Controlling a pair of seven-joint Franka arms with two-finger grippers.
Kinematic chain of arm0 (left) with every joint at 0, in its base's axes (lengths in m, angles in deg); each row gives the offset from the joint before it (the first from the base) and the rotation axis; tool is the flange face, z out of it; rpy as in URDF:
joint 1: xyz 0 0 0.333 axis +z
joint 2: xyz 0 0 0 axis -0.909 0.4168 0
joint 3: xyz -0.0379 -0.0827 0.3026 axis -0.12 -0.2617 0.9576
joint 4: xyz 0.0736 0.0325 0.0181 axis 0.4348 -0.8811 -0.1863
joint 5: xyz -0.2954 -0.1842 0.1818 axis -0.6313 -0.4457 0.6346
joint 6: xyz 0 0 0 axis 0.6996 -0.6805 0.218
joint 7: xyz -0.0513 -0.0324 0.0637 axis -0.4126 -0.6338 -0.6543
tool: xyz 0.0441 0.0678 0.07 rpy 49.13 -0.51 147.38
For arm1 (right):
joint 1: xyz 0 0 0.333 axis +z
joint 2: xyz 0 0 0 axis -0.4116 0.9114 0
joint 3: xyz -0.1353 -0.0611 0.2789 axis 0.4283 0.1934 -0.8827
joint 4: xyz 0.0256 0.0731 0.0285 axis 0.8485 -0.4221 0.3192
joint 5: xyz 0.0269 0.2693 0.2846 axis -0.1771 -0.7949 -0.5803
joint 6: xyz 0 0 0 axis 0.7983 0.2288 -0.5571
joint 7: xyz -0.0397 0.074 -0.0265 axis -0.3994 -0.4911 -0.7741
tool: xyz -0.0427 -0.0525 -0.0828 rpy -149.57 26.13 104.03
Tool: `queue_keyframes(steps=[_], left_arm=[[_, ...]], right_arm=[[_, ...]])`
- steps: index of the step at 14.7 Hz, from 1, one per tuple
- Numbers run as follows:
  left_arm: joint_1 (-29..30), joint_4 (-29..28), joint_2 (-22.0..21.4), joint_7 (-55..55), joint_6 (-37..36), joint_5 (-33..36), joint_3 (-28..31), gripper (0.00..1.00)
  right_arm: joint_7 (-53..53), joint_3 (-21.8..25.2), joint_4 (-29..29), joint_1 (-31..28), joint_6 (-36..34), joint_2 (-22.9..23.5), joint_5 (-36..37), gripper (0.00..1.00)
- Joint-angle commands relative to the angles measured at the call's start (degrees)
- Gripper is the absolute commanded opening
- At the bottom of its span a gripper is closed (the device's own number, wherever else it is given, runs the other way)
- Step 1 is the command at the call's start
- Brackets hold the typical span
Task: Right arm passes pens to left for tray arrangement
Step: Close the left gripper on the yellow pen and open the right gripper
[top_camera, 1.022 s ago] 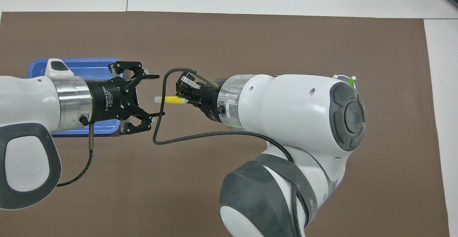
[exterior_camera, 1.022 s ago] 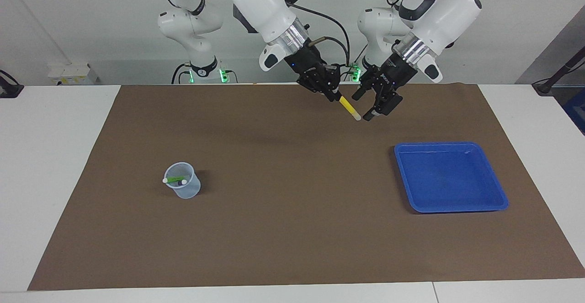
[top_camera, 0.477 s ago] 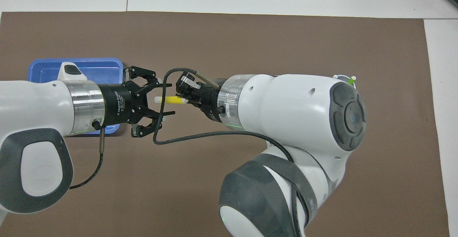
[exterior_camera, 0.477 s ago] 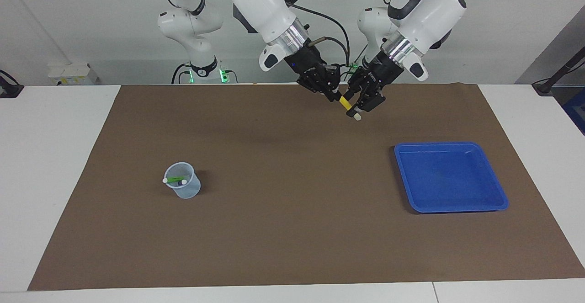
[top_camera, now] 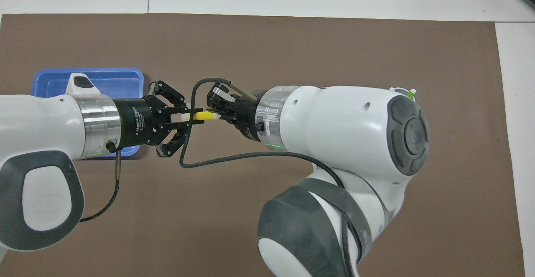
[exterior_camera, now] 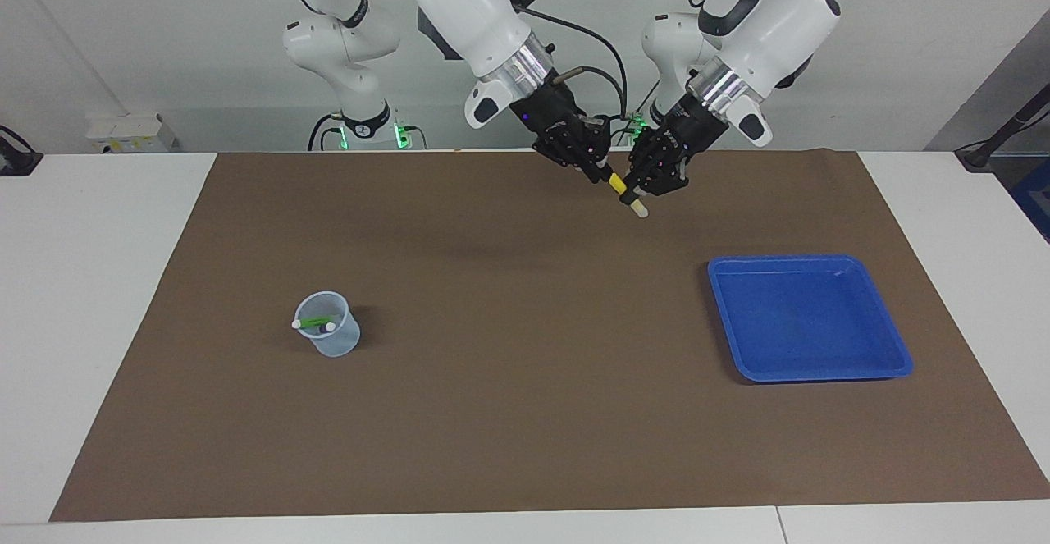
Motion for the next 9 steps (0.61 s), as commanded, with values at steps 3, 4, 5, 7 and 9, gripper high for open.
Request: queue_keyframes(steps=[3,4,5,7,9], left_arm=[[-0.05,-1.42,-1.37,-0.13,0.29,-1.1,0.09,0.0],[-0.05,-1.42,-1.37,-0.05,0.29,-1.1,0.09,0.0],[0.03,-1.24,-1.37,-0.22,0.2,-1.1,0.18,0.0],[0.03,-1.07,-1.28,-0.22,0.2,-1.1,0.18,0.0],[0.12,-0.89,-1.19,-0.22,-0.5,-1.01,0.27,0.0]], right_arm=[[0.13,-0.37,-0.71,-0.22,0.78,-0.37,-1.47,0.0],[0.21,-0.46,-0.71,-0.22,0.69,-0.37,-1.55,0.0],[0.21,-0.37,-0.71,-0.39,0.17,-0.37,-1.56,0.0],[0.3,-0.37,-0.71,-0.48,-0.28,-0.46,-1.47,1.0],[-0.22,-0.37,-0.45,-1.0,-1.76,-0.64,-1.21,1.0]])
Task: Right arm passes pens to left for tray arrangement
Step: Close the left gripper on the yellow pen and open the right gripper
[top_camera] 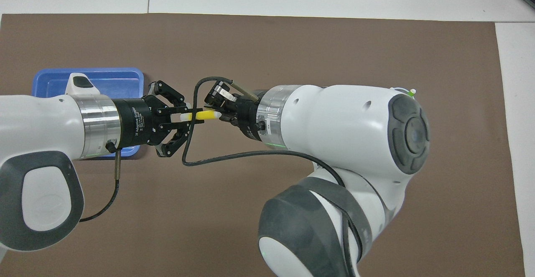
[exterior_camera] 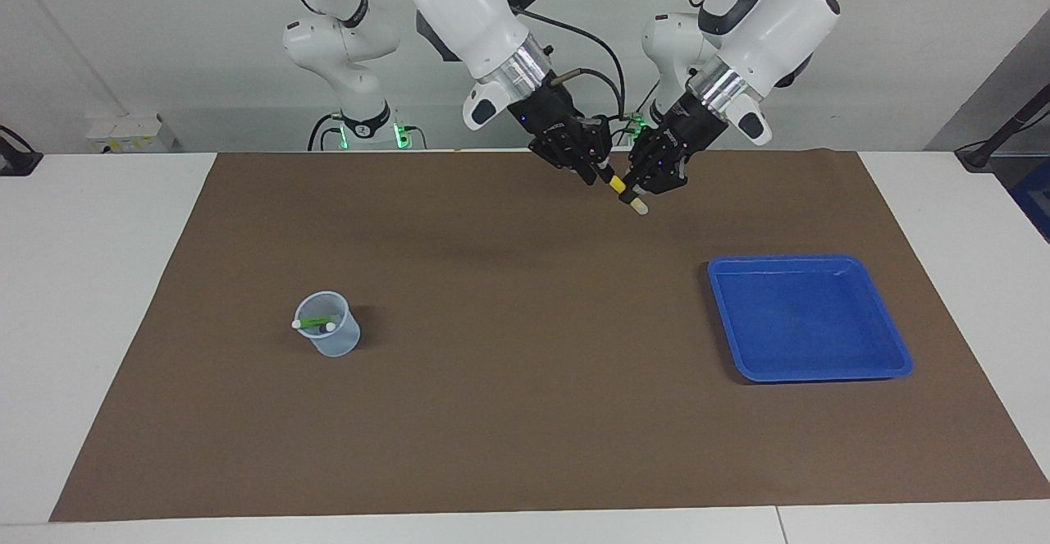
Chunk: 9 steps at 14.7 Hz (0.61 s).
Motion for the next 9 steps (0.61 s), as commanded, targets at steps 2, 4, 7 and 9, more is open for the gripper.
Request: queue_keyframes(steps=[2,4,7,9], left_arm=[[0.73,-0.54,-1.28,-1.87,-2.85,-0.22,0.4,0.0],[3.0,-0.36,-1.54,-9.05,-8.64,1.61,0.84,0.0],[7.32,-0.1,-1.98,-20.99,-14.63,8.27,0.76,0.0],[7.33,0.25,-1.98,-29.97,-16.74,17.32,0.67,0.0]], right_arm=[[-3.98,-0.09,0.19,-1.78,-4.86,-0.81,-0.3,1.0],[-12.14,0.26,0.28,-3.71,-9.42,-1.16,1.45,1.0],[-28.12,0.61,0.46,-8.45,-17.86,-2.22,6.63,1.0],[-36.92,0.61,0.46,-11.18,-20.43,-2.31,9.71,1.0]])
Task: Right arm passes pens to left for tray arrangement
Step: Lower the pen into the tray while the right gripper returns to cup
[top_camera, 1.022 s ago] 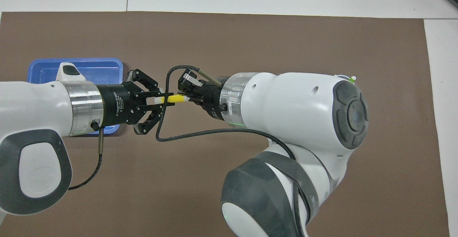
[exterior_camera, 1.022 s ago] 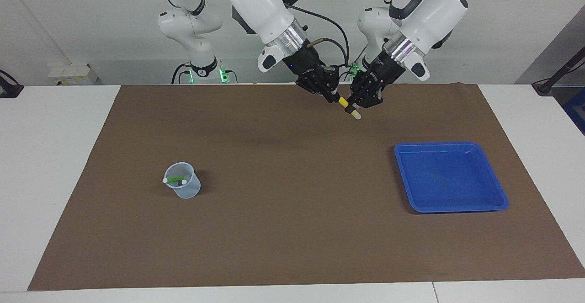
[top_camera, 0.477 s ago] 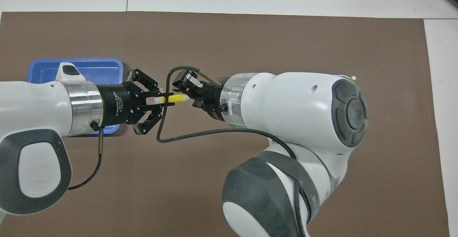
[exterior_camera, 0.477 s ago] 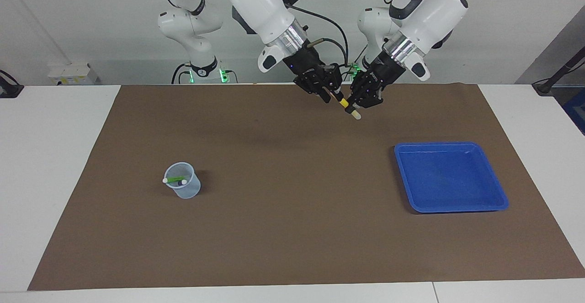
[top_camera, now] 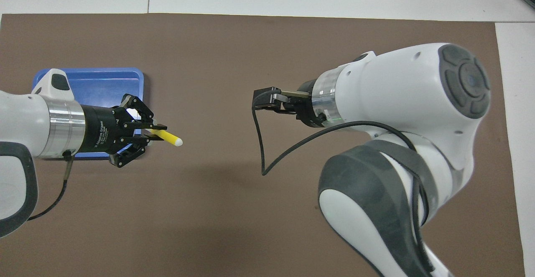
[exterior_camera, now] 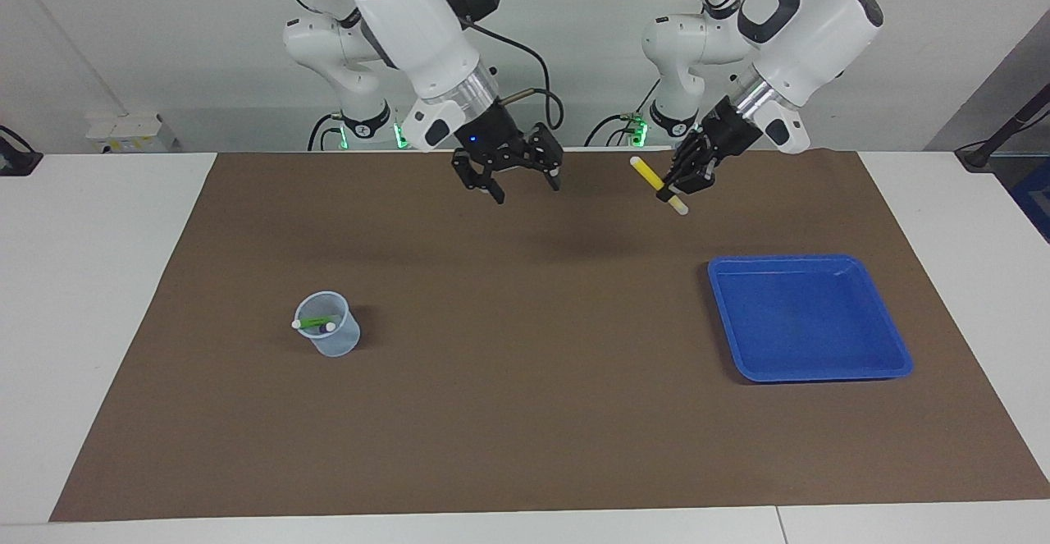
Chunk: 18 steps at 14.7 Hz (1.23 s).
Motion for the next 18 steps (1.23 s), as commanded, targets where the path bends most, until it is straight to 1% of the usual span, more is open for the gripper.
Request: queue_keyframes(steps=[1,3,5,6,7,8,9,11,12,13,14,16,18], left_arm=[[0.43,-0.02,-1.16,-9.34,-3.18,8.46,-0.41,0.0],[1.66,-0.81,-1.77,-15.57,-3.1,10.85,-0.32,0.0],[2.89,-0.99,-1.86,-22.17,-3.1,11.21,-0.32,0.0],[3.33,-0.99,-1.86,-23.68,-3.1,11.21,-0.41,0.0],[3.6,-0.9,-1.86,-25.44,-2.84,11.21,-0.41,0.0],[3.51,-0.38,-1.51,-30.15,-1.88,11.3,-0.41,0.0],[3.6,-0.37,-1.42,-37.77,-1.35,11.99,-0.41,0.0],[4.47,-0.81,-1.68,-51.06,-1.87,16.02,-0.41,0.0],[4.83,-0.81,-1.51,-55.29,-1.87,16.74,-0.41,0.0],[4.92,-0.73,-1.16,-58.29,-1.78,17.01,-0.32,0.0],[5.96,-0.46,-0.29,-61.89,-1.69,18.14,-0.41,0.0],[6.5,0.67,3.92,-69.45,-1.17,22.09,-0.41,0.0],[7.37,2.95,8.14,-73.86,-1.25,22.81,-0.32,0.0]], right_arm=[[-11.68,-0.4,-0.32,-3.75,-2.99,-0.98,4.42,1.0],[-20.3,-0.4,-0.85,-6.65,-3.96,-1.07,7.15,1.0],[-30.91,-0.66,-3.21,-10.86,-3.97,-1.77,10.75,1.0],[-35.58,-0.66,-3.66,-12.19,-3.88,-1.95,11.03,1.0],[-37.72,-0.58,-4.1,-13.07,-3.71,-1.95,11.12,1.0],[-38.35,-0.58,-4.8,-14.21,-3.27,-1.95,11.21,1.0],[-38.44,-0.66,-5.94,-14.92,-2.57,-1.86,11.73,1.0],[-42.02,-0.66,-9.88,-16.5,4.26,-0.55,13.92,1.0],[-45.01,-0.66,-11.3,-17.46,6.38,0.06,14.11,1.0],[-46.86,-0.66,-11.48,-18.52,7.8,1.2,14.28,1.0],[-47.58,-0.66,-11.4,-18.7,9.29,2.34,15.24,1.0],[-47.67,-0.75,-11.49,-18.79,12.37,4.11,18.58,1.0],[-47.67,-0.75,-11.31,-18.7,13.08,5.51,20.51,0.97]])
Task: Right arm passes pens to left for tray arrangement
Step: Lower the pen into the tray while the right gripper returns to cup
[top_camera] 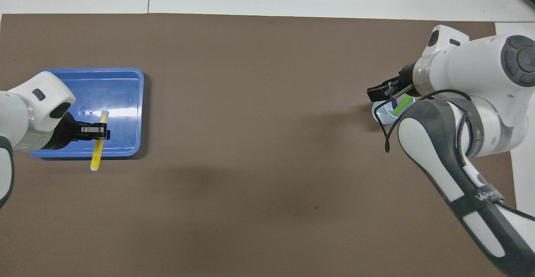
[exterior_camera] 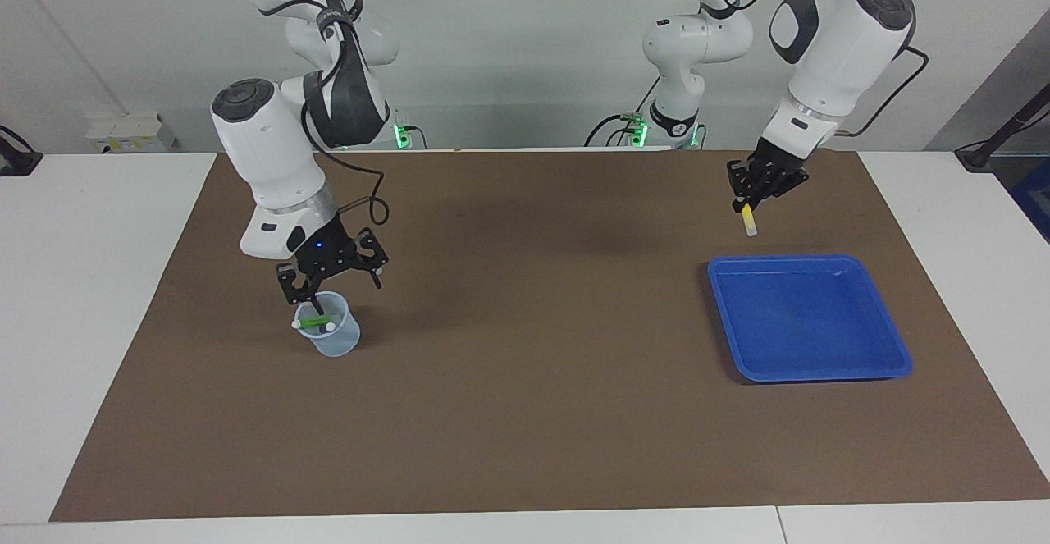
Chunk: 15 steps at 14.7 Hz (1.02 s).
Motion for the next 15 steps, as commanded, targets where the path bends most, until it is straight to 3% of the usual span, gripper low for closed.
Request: queue_keyframes(steps=[1,4,7,10,13,15], left_arm=[[2.13,3.45,6.31,-6.13,0.67,2.33,-0.43,0.0],[6.76,3.63,9.73,-11.32,5.32,5.93,-0.43,0.0],[11.87,2.49,10.45,-12.39,9.46,6.02,-0.34,0.0],[14.7,-2.07,11.15,-12.65,16.82,6.02,-0.34,0.0],[17.24,-0.86,19.04,-14.83,24.55,6.63,-0.08,0.0],[17.25,0.46,20.73,-16.17,26.16,6.99,-0.08,0.0]], right_arm=[[-1.12,-0.96,-0.35,-0.89,3.55,2.26,3.57,0.96],[-1.65,-0.96,-0.35,-1.85,6.29,5.43,4.72,0.91],[-4.98,-0.96,-0.17,-2.56,6.73,6.14,4.72,0.87],[-5.25,-0.96,-0.35,-3.26,7.88,7.28,4.72,0.83],[-5.43,-1.05,-0.35,-3.61,6.3,7.2,4.63,0.74],[-5.52,-1.05,-0.17,-3.79,4.89,7.11,4.46,0.68]])
